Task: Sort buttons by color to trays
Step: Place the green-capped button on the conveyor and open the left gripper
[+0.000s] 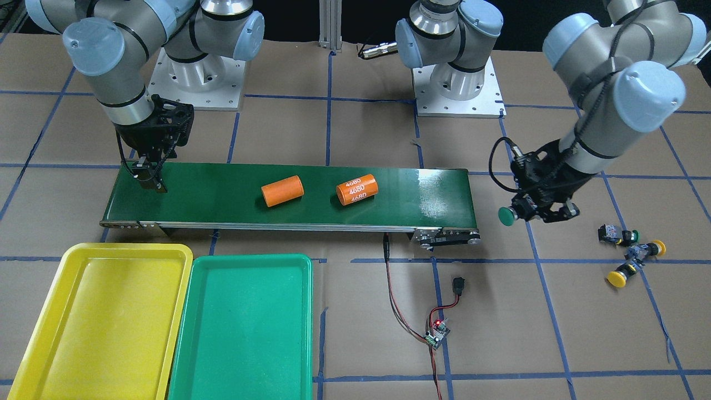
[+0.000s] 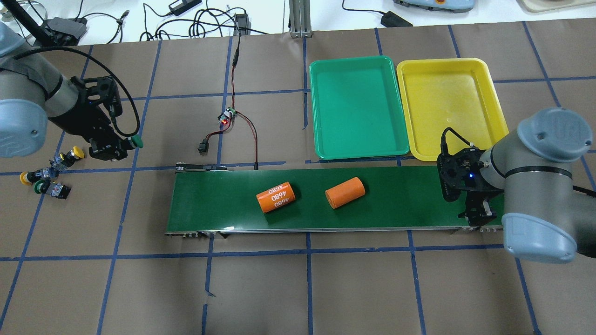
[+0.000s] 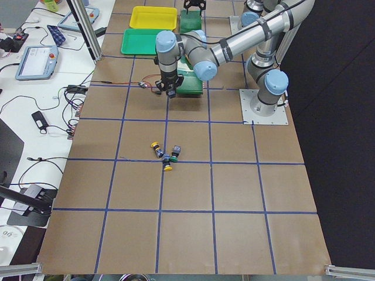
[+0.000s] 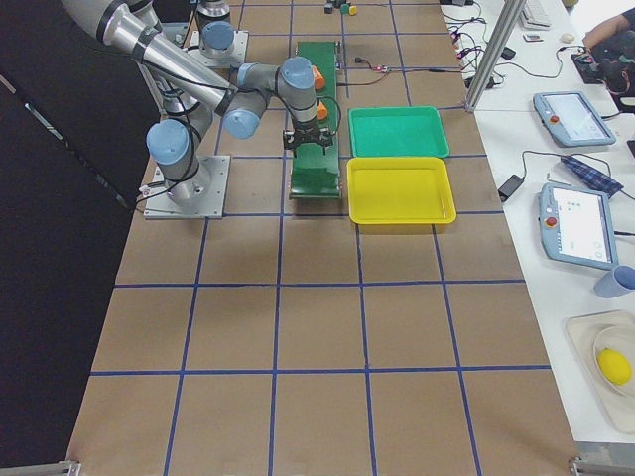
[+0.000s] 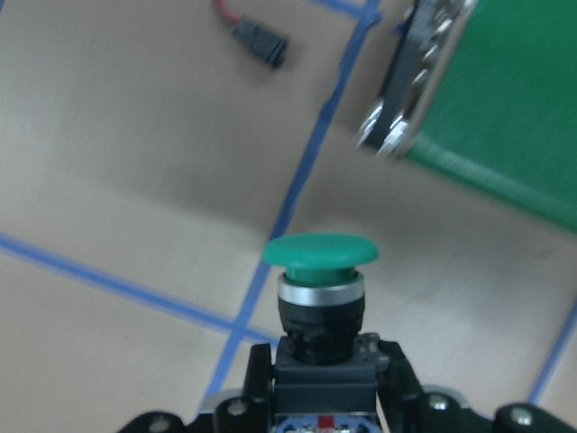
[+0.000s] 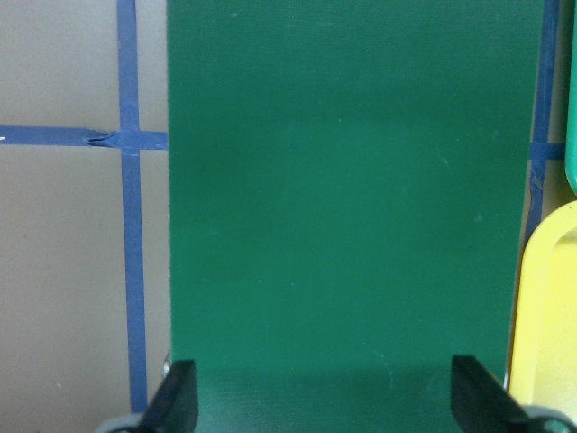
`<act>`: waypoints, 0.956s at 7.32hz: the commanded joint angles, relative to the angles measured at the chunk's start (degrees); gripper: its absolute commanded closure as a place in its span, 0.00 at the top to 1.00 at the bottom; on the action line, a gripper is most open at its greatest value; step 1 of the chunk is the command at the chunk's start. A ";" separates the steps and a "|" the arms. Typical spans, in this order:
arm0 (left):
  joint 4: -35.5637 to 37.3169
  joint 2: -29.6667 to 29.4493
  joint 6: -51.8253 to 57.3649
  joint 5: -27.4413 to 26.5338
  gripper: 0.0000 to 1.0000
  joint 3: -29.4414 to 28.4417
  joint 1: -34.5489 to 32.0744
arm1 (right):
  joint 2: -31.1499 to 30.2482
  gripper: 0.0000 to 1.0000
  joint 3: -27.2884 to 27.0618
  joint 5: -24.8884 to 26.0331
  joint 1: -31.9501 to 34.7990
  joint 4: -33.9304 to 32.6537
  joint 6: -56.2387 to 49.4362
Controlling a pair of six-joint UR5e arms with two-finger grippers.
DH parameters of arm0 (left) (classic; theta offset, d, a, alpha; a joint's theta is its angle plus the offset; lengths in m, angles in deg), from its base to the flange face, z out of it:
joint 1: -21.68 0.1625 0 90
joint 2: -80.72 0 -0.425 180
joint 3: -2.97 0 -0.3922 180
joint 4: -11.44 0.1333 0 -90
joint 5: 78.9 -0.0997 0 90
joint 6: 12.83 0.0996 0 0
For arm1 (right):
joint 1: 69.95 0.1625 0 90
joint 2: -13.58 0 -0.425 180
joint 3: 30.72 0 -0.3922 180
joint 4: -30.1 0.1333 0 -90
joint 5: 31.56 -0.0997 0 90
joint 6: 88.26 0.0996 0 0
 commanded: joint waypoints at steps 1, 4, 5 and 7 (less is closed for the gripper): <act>0.70 2.81 -14.24 0.43 0.00 6.08 -8.32 | 0.06 1.00 0.00 0.00 0.00 0.00 0.00; 10.45 2.74 -16.92 0.52 0.00 12.25 -15.37 | 0.06 1.00 0.00 0.09 0.00 0.00 0.00; 11.52 1.43 -17.79 0.52 0.46 13.31 -15.99 | 0.06 1.00 0.00 0.09 0.00 0.00 0.00; 17.83 2.37 -16.50 6.63 1.00 15.69 -14.07 | 0.06 1.00 0.00 0.09 0.00 0.00 0.00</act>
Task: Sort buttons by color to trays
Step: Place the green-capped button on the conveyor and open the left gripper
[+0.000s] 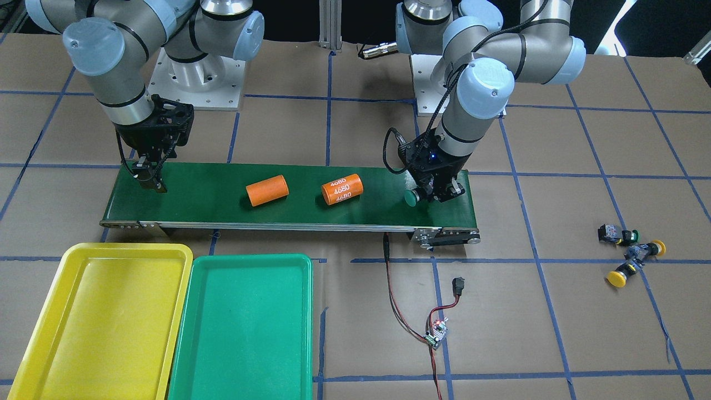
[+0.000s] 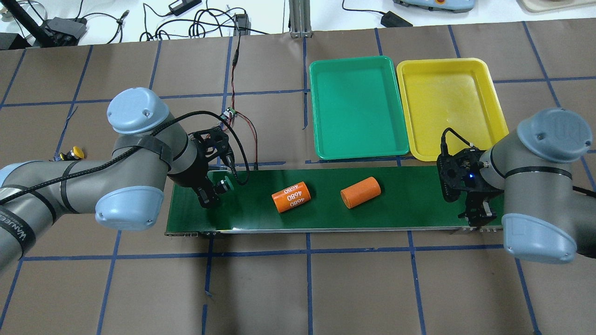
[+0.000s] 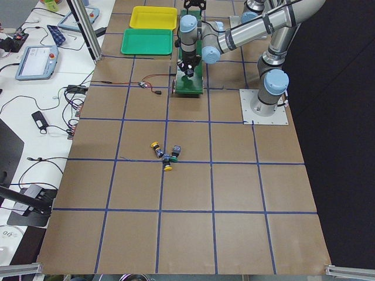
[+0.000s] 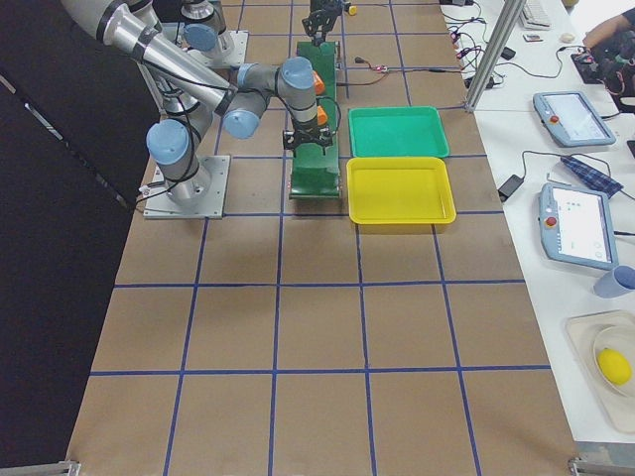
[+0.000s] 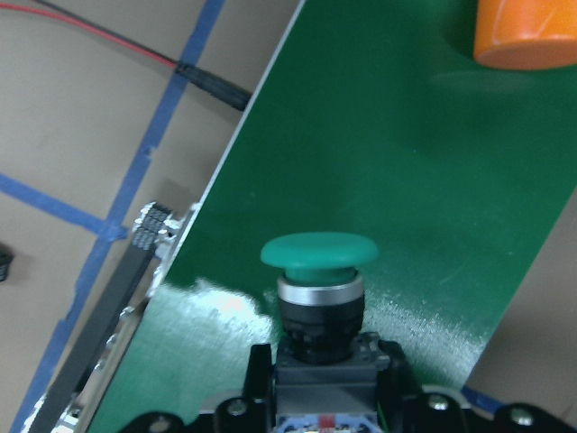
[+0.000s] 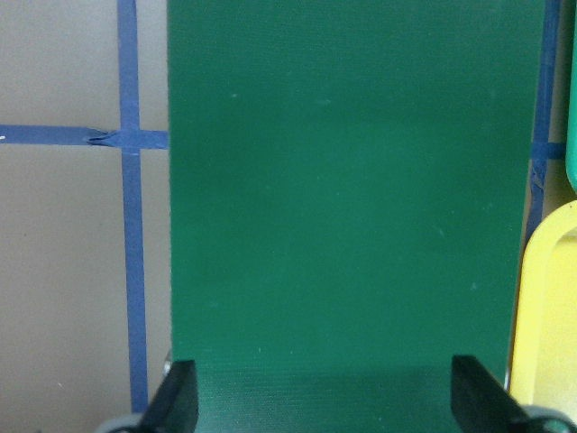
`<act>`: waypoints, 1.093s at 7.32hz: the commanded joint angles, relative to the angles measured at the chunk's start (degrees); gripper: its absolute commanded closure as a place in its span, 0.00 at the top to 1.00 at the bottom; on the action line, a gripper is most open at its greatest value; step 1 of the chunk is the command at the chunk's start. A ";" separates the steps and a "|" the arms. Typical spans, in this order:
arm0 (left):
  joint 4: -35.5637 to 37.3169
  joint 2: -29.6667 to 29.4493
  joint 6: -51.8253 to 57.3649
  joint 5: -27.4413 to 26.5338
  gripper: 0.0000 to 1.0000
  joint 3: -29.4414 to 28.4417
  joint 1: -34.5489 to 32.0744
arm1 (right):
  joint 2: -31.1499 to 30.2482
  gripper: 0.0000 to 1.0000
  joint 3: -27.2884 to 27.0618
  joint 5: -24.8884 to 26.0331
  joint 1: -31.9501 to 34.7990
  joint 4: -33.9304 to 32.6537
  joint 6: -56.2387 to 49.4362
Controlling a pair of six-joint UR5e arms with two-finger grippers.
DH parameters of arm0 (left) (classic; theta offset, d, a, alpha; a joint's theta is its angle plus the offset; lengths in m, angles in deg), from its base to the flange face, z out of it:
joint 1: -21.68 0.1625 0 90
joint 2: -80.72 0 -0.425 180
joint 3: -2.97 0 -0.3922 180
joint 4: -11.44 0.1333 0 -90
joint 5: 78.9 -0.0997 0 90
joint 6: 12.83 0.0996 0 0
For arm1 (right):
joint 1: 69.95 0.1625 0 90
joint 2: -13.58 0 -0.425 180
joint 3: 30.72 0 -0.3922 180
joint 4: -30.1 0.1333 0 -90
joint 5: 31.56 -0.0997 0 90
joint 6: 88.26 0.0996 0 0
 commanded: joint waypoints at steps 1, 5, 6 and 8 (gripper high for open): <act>2.62 1.42 1.11 4.10 1.00 0.79 3.53 | 0.00 1.00 0.00 0.00 0.00 0.00 0.00; -14.61 -6.79 10.59 7.70 1.00 -21.73 26.79 | 1.23 1.00 0.00 -0.09 0.00 -0.27 0.09; -14.53 -10.66 10.69 6.92 1.00 -26.24 28.94 | 1.23 1.00 0.00 -0.09 0.00 -0.27 0.17; -12.61 -20.15 7.72 -0.33 1.00 -32.32 34.55 | 1.67 1.00 0.00 -0.09 0.00 -0.27 0.09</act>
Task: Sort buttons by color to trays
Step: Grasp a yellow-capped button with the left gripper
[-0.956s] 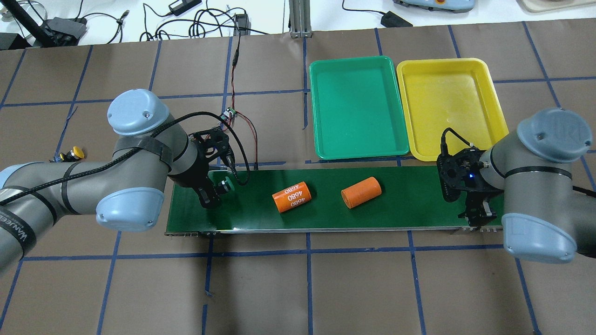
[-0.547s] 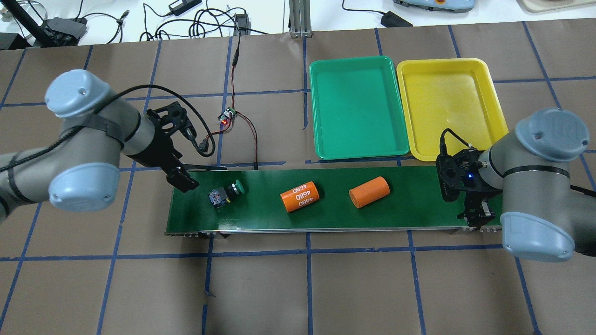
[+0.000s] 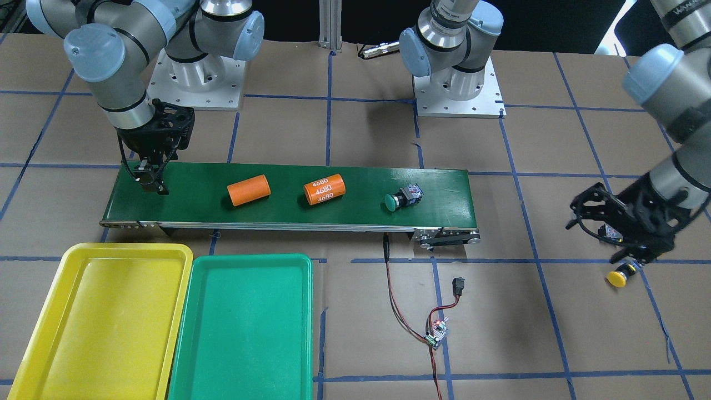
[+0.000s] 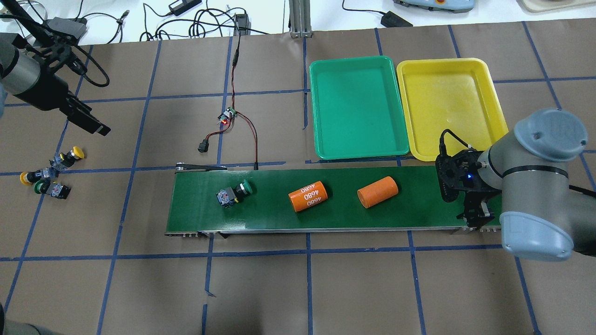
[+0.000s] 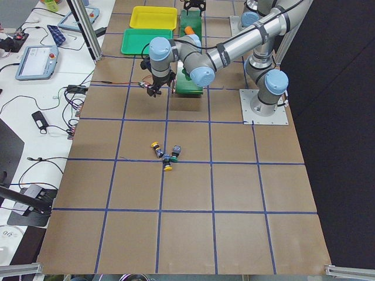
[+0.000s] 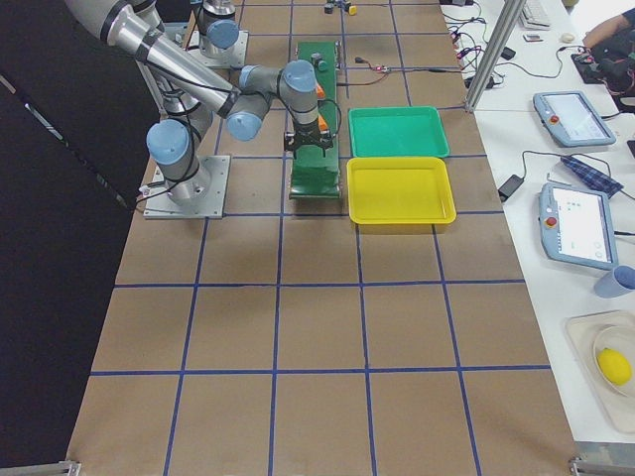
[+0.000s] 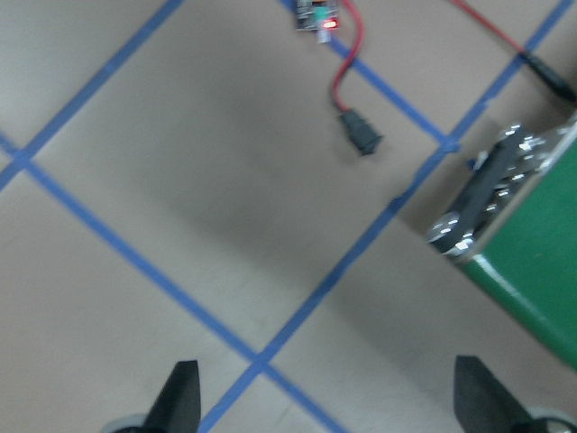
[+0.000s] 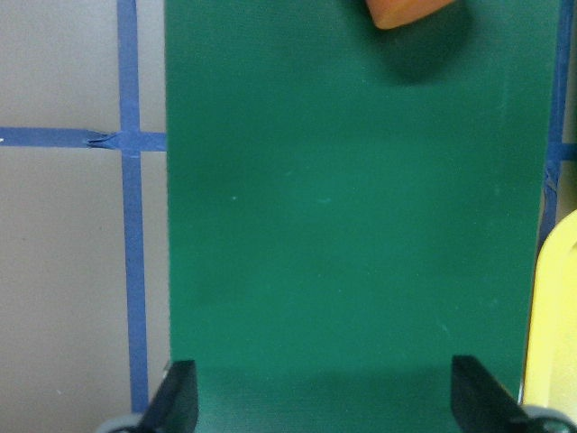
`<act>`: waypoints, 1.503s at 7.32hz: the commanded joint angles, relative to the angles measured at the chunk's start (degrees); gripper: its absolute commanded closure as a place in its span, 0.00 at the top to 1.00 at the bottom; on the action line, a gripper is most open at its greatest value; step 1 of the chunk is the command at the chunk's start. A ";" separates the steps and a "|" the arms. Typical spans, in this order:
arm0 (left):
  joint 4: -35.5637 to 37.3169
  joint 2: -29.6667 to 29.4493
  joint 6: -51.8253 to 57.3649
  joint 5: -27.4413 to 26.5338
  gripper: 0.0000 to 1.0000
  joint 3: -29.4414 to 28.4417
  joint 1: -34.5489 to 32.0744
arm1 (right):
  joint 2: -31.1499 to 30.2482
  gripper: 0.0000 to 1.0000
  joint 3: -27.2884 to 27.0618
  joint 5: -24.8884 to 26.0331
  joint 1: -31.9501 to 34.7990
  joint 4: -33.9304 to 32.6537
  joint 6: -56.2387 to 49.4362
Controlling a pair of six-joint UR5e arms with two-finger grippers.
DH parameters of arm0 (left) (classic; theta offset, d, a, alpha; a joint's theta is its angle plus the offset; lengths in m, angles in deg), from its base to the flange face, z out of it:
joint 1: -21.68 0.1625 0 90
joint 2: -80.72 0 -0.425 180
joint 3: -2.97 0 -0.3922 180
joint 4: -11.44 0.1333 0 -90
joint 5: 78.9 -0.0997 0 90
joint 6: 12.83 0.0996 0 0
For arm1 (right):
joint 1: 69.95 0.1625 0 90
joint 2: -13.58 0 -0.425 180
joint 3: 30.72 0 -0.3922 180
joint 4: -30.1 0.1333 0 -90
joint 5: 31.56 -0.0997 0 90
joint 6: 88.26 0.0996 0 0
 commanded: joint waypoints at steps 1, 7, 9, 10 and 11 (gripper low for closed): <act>4.97 -9.00 -1.42 -5.15 1.00 -3.99 6.96 | 0.64 1.00 0.00 -0.09 0.00 -0.09 0.03; 10.70 -17.19 -4.41 -11.40 1.00 -2.76 8.04 | 0.74 1.00 0.00 0.00 0.00 -0.09 0.03; 11.87 -18.17 -3.63 -11.22 0.48 -2.67 8.04 | 0.74 1.00 0.00 0.00 0.00 -0.09 0.03; 11.87 -18.17 -3.27 -11.40 0.03 -2.50 8.04 | 0.74 1.00 0.00 0.00 0.00 -0.09 0.03; 11.69 -17.30 -2.40 -11.40 0.00 -2.58 8.04 | 0.74 1.00 0.00 0.00 0.00 -0.09 0.03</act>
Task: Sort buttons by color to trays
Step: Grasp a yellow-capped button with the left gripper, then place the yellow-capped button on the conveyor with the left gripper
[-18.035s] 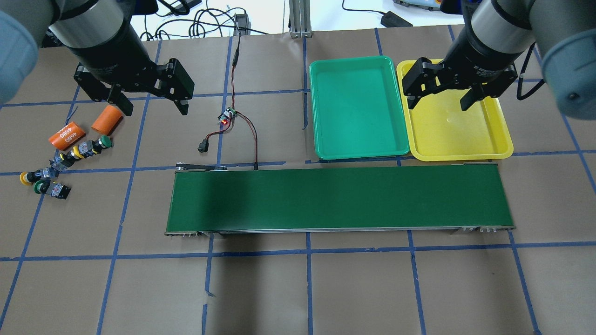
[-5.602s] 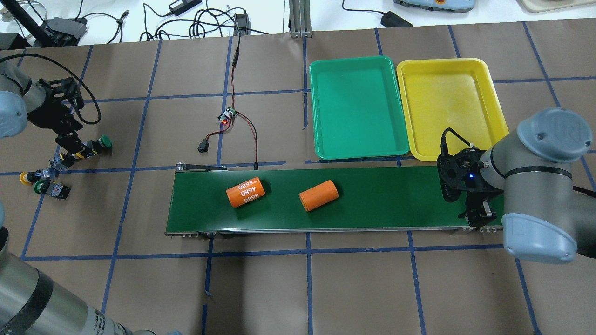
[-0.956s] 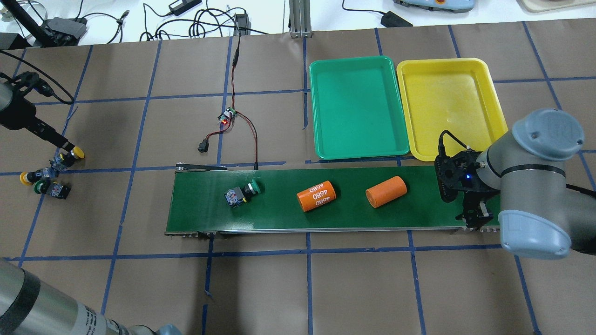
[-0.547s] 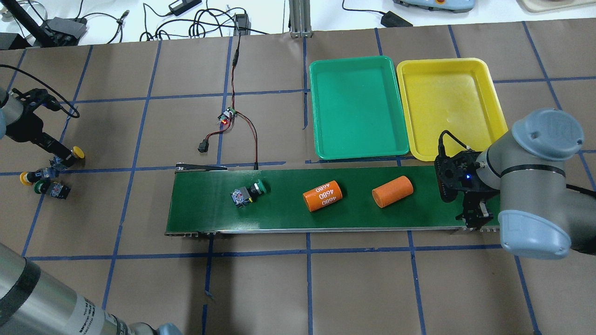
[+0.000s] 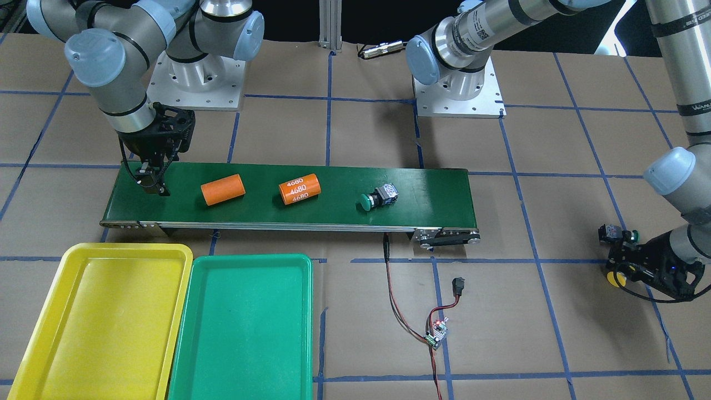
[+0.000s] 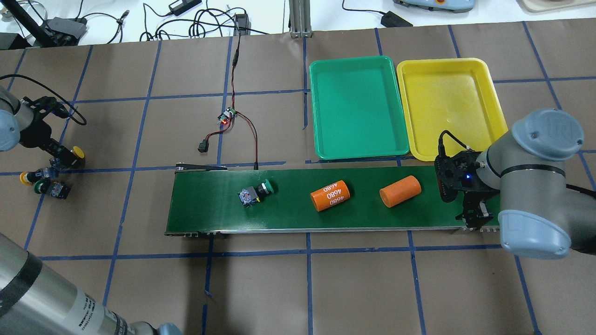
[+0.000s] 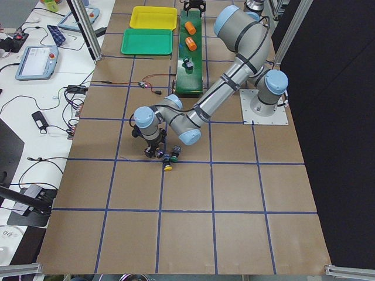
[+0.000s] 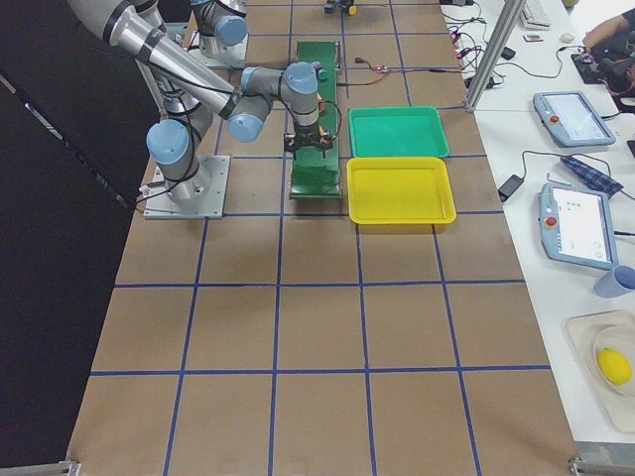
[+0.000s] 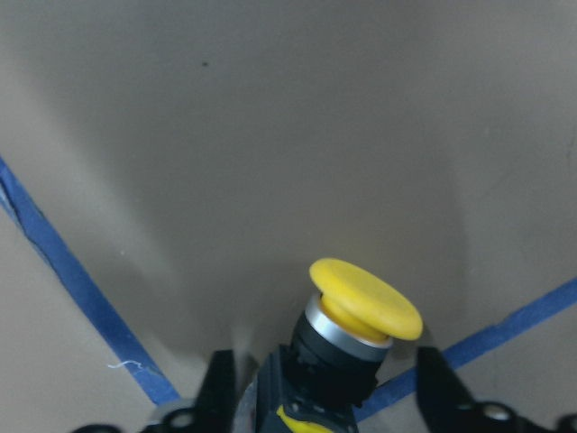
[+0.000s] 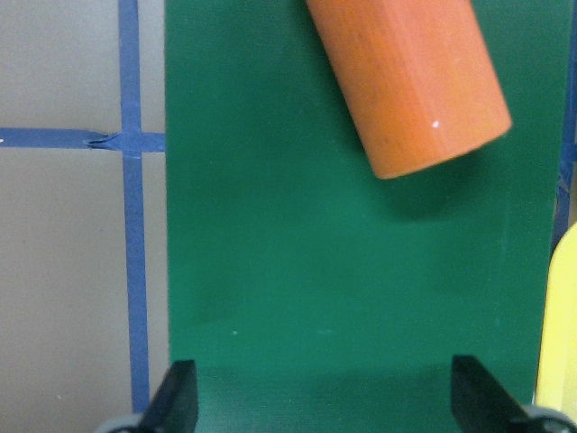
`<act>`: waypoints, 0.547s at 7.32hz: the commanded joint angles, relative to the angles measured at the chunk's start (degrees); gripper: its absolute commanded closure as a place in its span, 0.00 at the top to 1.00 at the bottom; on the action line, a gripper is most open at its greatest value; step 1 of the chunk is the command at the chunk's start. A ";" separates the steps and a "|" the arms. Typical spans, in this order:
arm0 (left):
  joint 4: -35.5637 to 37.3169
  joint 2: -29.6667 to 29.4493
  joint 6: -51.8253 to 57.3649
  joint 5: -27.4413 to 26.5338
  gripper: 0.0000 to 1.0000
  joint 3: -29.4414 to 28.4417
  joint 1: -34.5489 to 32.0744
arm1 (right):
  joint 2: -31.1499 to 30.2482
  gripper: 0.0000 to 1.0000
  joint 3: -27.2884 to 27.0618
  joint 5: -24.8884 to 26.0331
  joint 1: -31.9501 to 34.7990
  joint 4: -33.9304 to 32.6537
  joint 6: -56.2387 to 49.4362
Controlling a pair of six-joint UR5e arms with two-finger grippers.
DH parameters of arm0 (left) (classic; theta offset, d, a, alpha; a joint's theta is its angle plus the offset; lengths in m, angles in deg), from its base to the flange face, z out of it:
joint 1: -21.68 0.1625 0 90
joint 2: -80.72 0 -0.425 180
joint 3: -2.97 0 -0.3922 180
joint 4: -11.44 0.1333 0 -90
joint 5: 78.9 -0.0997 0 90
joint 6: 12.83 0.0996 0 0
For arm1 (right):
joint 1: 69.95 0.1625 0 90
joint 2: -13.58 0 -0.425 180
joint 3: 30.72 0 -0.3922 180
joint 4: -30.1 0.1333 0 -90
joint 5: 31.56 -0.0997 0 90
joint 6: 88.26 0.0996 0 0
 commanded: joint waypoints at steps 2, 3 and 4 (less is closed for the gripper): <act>-14.10 7.69 2.20 0.43 0.00 -1.56 -4.80 | 0.09 1.00 0.00 0.00 0.00 0.00 -0.09; -15.85 12.52 2.03 0.44 0.00 -0.18 -10.05 | 0.09 1.00 0.00 0.00 0.00 0.00 -0.09; -17.60 16.66 2.21 0.61 0.00 2.01 -15.07 | 0.09 1.00 0.00 0.00 0.00 0.09 -0.09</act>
